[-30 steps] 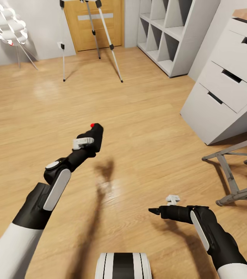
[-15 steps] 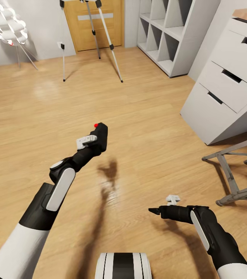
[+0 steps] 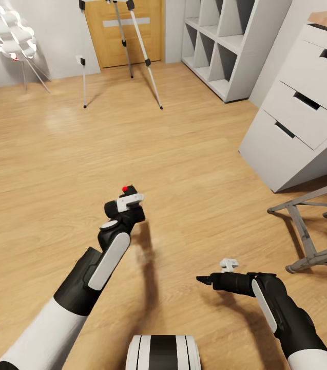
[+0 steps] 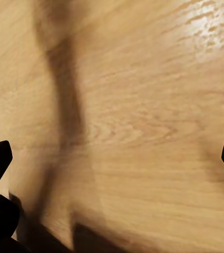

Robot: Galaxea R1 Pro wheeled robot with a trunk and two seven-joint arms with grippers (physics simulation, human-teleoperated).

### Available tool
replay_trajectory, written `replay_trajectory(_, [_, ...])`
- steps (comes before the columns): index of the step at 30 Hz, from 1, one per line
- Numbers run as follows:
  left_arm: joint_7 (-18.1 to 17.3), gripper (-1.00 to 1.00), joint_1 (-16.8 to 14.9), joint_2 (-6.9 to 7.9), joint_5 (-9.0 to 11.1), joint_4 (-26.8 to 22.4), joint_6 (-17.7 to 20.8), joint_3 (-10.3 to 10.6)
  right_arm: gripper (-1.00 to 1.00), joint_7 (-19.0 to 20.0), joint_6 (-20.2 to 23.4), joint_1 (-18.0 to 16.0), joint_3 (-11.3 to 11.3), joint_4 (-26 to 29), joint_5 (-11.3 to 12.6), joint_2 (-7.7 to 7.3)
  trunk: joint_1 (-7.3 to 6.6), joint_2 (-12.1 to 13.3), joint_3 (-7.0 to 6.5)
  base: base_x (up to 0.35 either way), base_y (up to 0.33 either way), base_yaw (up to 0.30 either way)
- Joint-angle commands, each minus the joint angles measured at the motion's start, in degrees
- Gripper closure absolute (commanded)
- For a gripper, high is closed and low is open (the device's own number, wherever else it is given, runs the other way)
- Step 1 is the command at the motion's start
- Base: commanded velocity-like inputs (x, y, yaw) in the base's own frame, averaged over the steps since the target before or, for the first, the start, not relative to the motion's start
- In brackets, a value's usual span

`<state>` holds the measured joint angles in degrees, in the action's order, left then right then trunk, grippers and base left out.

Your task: Attach the digital camera to the camera tripod in the bedroom.

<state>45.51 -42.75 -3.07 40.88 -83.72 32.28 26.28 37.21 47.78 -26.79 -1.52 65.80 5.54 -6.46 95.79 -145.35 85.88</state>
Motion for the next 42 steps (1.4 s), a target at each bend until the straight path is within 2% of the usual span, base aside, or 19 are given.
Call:
replay_trajectory(1, [1.8,1.00,0.0,-0.14,0.3,-0.1,0.1,1.1,-1.00,-0.2,0.5,0.0,0.0,0.0,0.6,0.01,-0.01,0.0,0.04,0.000,0.000,0.000])
replay_trajectory(2, [3.8,1.00,0.0,-0.34,0.5,-0.2,-0.4,3.2,-1.00,-0.2,0.5,0.0,0.0,0.0,0.5,-0.01,-0.01,0.0,0.04,0.000,0.000,0.000])
replay_trajectory(3, [5.5,1.00,0.0,-0.49,0.7,-0.2,-1.8,6.4,-1.00,-0.2,0.5,0.0,0.0,0.0,0.6,0.02,-0.01,0.0,0.04,0.000,0.000,0.000])
replay_trajectory(6, [6.6,1.00,0.0,-0.44,0.8,-0.3,-4.1,9.3,-1.00,-0.2,0.5,0.0,0.0,0.0,0.6,0.02,-0.01,0.0,0.04,0.000,0.000,0.000])
replay_trajectory(13, [7.2,1.00,0.0,-0.32,1.0,-0.3,-6.9,11.2,-1.00,-0.1,0.5,0.0,0.0,0.0,0.6,-0.01,-0.01,0.0,0.04,0.000,0.000,0.000])
replay_trajectory(16, [7.2,1.00,0.0,-0.05,1.1,-0.1,-7.7,11.6,-1.00,0.0,0.5,0.0,0.0,0.3,0.6,0.03,-0.09,0.0,-0.63,0.000,0.000,0.000])
replay_trajectory(20, [6.8,1.00,0.1,1.12,1.5,0.0,-8.4,11.7,-1.00,0.0,0.6,0.0,-0.1,0.4,0.6,0.02,-0.19,0.1,-1.51,0.000,0.000,0.000])
replay_trajectory(22, [5.8,1.00,0.4,2.27,2.2,0.0,-9.2,11.7,-1.00,0.1,0.6,0.0,-0.1,0.4,0.6,0.00,-0.24,0.1,-1.96,0.000,0.000,0.000])
replay_trajectory(24, [2.3,1.00,1.2,4.87,4.6,0.1,-11.3,11.7,-1.00,0.2,0.7,0.0,-0.1,0.6,0.7,-0.02,-0.29,0.1,-2.40,0.000,0.000,0.000])
replay_trajectory(25, [-9.9,1.00,2.7,13.06,12.5,0.3,-18.1,11.7,-1.00,0.2,0.8,0.0,-0.2,0.7,0.7,-0.04,-0.32,0.1,-2.62,0.000,0.000,0.000])
replay_trajectory(27, [-14.5,1.00,2.9,16.44,15.6,0.4,-20.5,11.7,-1.00,0.3,0.9,0.0,-0.2,0.7,0.7,-0.04,-0.37,0.2,-3.07,0.000,0.000,0.000])
replay_trajectory(28, [-18.8,1.00,3.1,19.75,18.9,0.5,-22.8,11.8,-1.00,0.3,0.9,0.0,-0.2,0.7,0.7,-0.04,-0.40,0.2,-3.29,0.000,0.000,0.000])
replay_trajectory(30, [-22.7,1.00,3.1,22.88,22.3,0.5,-24.9,11.8,-1.00,0.3,0.9,0.0,-0.2,0.8,0.7,-0.04,-0.45,0.2,-3.73,0.000,0.000,0.000])
replay_trajectory(31, [-26.4,1.00,3.2,25.57,25.7,0.6,-26.7,11.9,-1.00,0.3,1.0,0.0,-0.2,0.8,0.7,-0.04,-0.47,0.2,-3.95,0.000,0.000,0.000])
replay_trajectory(33, [-29.7,1.00,3.3,27.75,29.0,0.8,-28.0,12.0,-1.00,0.3,1.0,0.0,-0.2,0.8,0.7,-0.04,-0.53,0.3,-4.39,0.000,0.000,0.000])
replay_trajectory(34, [-32.8,1.00,3.4,29.57,31.9,1.1,-28.8,12.0,-1.00,0.3,1.1,0.0,-0.3,0.8,0.7,-0.04,-0.55,0.3,-4.62,0.000,0.000,0.000])
replay_trajectory(36, [-35.6,1.00,3.5,31.06,34.4,1.5,-29.3,12.0,-1.00,0.3,1.1,0.0,-0.3,0.8,0.7,-0.04,-0.60,0.3,-5.06,0.000,0.000,0.000])
replay_trajectory(37, [-39.3,1.00,3.5,32.50,37.3,2.2,-29.8,12.0,-1.00,0.3,1.2,0.0,-0.3,0.8,0.8,-0.04,-0.63,0.3,-5.28,0.000,0.000,0.000])
replay_trajectory(42, [-44.6,1.00,3.5,33.50,39.5,3.3,-30.1,12.0,-1.00,0.3,1.2,0.0,-0.4,0.9,0.8,-0.04,-0.76,0.4,-6.39,0.000,0.000,0.000])
